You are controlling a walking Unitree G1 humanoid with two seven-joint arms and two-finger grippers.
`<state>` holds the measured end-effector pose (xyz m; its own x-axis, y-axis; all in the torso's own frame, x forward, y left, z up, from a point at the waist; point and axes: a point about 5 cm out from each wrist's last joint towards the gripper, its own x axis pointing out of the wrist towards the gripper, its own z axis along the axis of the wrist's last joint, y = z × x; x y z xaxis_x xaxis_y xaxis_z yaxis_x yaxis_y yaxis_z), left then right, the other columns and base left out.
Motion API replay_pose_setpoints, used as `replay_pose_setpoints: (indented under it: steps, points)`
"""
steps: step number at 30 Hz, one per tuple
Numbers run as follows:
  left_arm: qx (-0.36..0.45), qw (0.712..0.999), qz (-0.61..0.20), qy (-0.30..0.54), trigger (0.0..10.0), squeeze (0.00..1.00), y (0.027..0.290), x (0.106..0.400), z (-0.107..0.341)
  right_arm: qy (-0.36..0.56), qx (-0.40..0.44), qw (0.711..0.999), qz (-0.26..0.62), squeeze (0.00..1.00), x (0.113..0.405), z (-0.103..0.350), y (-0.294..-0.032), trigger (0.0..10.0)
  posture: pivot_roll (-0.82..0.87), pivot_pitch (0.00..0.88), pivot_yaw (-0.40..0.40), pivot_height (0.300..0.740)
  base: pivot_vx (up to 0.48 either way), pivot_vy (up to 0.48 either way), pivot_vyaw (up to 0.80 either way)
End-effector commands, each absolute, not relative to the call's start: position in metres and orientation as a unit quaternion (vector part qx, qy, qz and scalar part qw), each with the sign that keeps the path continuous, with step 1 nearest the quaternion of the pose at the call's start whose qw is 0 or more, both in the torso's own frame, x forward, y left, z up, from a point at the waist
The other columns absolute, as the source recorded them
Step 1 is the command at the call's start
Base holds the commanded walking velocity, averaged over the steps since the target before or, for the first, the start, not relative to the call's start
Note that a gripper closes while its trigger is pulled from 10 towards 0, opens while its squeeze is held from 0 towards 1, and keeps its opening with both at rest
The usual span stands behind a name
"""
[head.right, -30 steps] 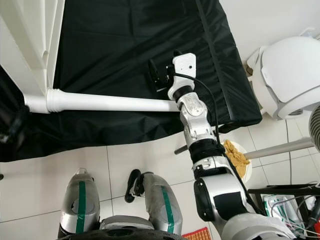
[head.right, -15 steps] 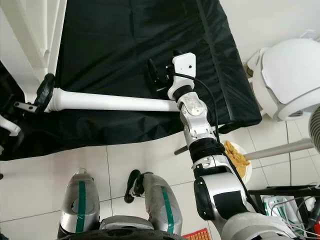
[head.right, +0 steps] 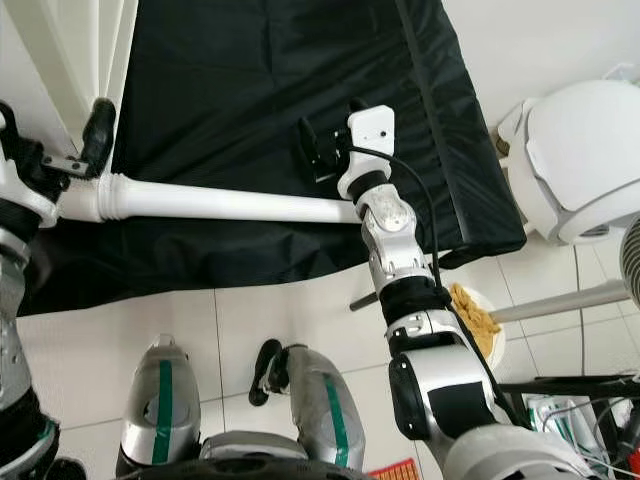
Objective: Building children table
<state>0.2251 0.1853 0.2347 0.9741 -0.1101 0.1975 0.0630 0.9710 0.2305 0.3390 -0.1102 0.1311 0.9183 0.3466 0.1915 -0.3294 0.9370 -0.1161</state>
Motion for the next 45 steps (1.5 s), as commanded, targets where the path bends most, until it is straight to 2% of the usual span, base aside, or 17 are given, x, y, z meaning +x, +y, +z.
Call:
replay_pose_setpoints:
  steps: [1, 11, 17, 18, 19, 20, 30, 32, 35, 36, 45]
  points:
    - [0.094, 0.987, 0.078, -0.100, 10.0, 0.00, 0.193, 0.229, 0.232, -0.098, -0.043, 0.982, 0.158, 0.00, 0.338, 0.126, -0.118, 10.0, 0.36, 0.101, -0.224, 0.740, 0.000, 0.000, 0.00]
    - [0.094, 0.980, 0.133, -0.111, 10.0, 0.00, 0.183, 0.249, 0.242, -0.101, -0.041, 0.983, 0.150, 0.00, 0.339, 0.128, -0.119, 10.0, 0.34, 0.092, -0.215, 0.740, 0.000, 0.000, 0.00]
    - [0.103, 0.979, 0.135, -0.111, 10.0, 0.00, 0.183, 0.250, 0.242, -0.101, -0.042, 0.983, 0.147, 0.00, 0.339, 0.127, -0.120, 10.0, 0.33, 0.089, -0.212, 0.740, 0.000, 0.000, 0.00]
    - [0.102, 0.979, 0.140, -0.109, 8.5, 0.00, 0.185, 0.249, 0.241, -0.101, -0.043, 0.983, 0.145, 0.00, 0.338, 0.127, -0.121, 10.0, 0.33, 0.086, -0.209, 0.740, 0.000, 0.000, 0.00]
    - [0.102, 0.979, 0.140, -0.109, 8.5, 0.00, 0.185, 0.249, 0.241, -0.101, -0.043, 0.983, 0.145, 0.00, 0.338, 0.127, -0.121, 10.0, 0.33, 0.086, -0.209, 0.740, 0.000, 0.000, 0.00]
    - [0.102, 0.978, 0.145, -0.108, 0.0, 0.00, 0.186, 0.249, 0.241, -0.101, -0.043, 0.983, 0.144, 0.00, 0.338, 0.127, -0.121, 10.0, 0.33, 0.085, -0.207, 0.740, 0.000, 0.000, 0.00]
    - [0.122, 0.972, 0.169, -0.106, 0.0, 0.00, 0.191, 0.246, 0.242, -0.102, -0.042, 0.984, 0.143, 0.00, 0.338, 0.127, -0.120, 10.0, 0.34, 0.079, -0.205, 0.740, 0.000, 0.000, 0.00]
    - [0.127, 0.968, 0.190, -0.105, 2.0, 0.00, 0.198, 0.243, 0.244, -0.101, -0.042, 0.983, 0.145, 0.00, 0.338, 0.126, -0.119, 10.0, 0.34, 0.079, -0.209, 0.740, 0.000, 0.000, 0.00]
    - [0.127, 0.967, 0.196, -0.105, 2.0, 0.00, 0.200, 0.242, 0.245, -0.101, -0.042, 0.983, 0.146, 0.00, 0.338, 0.126, -0.119, 10.0, 0.34, 0.079, -0.209, 0.740, 0.000, 0.000, 0.00]
    - [0.129, 0.965, 0.203, -0.105, 10.0, 0.00, 0.203, 0.240, 0.245, -0.101, -0.042, 0.983, 0.147, 0.00, 0.339, 0.127, -0.118, 10.0, 0.35, 0.081, -0.211, 0.740, 0.000, 0.000, 0.00]
    - [0.149, 0.955, 0.237, -0.101, 10.0, 0.00, 0.218, 0.229, 0.247, -0.100, -0.042, 0.982, 0.152, 0.00, 0.340, 0.127, -0.116, 10.0, 0.36, 0.093, -0.223, 0.740, 0.000, 0.000, 0.00]
